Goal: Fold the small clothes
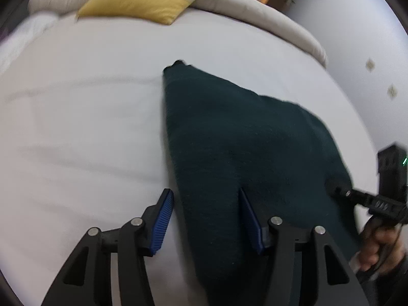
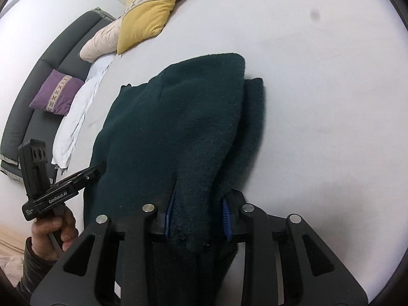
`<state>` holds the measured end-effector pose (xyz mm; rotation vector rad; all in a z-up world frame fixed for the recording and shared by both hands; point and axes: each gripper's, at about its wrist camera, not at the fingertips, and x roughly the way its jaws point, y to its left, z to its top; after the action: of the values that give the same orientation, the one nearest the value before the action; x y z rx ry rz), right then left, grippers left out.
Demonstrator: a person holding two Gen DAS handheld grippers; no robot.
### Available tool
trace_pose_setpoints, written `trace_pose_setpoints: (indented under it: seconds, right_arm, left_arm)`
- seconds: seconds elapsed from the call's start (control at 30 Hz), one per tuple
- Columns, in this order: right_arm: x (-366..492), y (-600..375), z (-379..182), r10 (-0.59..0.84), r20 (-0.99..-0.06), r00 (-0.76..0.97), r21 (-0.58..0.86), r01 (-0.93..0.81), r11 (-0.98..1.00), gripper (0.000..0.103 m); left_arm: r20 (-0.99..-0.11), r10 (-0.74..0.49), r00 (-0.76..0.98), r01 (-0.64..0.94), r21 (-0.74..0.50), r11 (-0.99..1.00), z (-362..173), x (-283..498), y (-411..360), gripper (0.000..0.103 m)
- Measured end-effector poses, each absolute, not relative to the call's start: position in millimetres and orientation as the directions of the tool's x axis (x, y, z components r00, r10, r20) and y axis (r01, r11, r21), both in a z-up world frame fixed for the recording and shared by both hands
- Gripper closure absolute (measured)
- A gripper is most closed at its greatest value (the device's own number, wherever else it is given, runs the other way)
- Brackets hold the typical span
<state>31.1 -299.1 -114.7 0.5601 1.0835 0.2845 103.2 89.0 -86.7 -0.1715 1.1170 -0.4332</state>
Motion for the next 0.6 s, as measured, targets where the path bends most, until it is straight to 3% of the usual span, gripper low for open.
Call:
trace_pose_setpoints:
  seconds: [0.17, 0.37, 0.47, 0.6]
  right_arm:
    - [2.6, -318.6, -87.0, 0.455, -0.748, 0.484, 0.557, 0.085, 0.826, 0.065]
    - [-7.6, -348.6, -35.0, 0.437, -0.674, 0.596, 0.6, 0.096, 0.794, 0.064]
    - [9.2, -325.4, -27.9, 0.526, -0.635, 0.566, 0.649, 0.021, 0.761, 0.065]
    - [46.8, -292.0, -60.2, 0.575, -0.662, 0.482, 0.668, 0.03, 0.744, 0.065]
  left_arm:
    - [-0.819, -0.402, 0.409, 0.223, -0.337, 0.915, -57.6, 95.6, 104.8, 0.047]
    - [-0.764, -0.436, 0.475, 0.269, -0.346, 0.899, -15.9, 102.5, 92.3, 0.048]
    - [-0.764, -0.465, 0.446, 0.315, -0.352, 0.881, -25.5, 107.2, 68.5, 0.048]
    - [-0.788, -0.445, 0.426, 0.285, -0.35, 0.892, -61.2, 116.2, 53.9, 0.051]
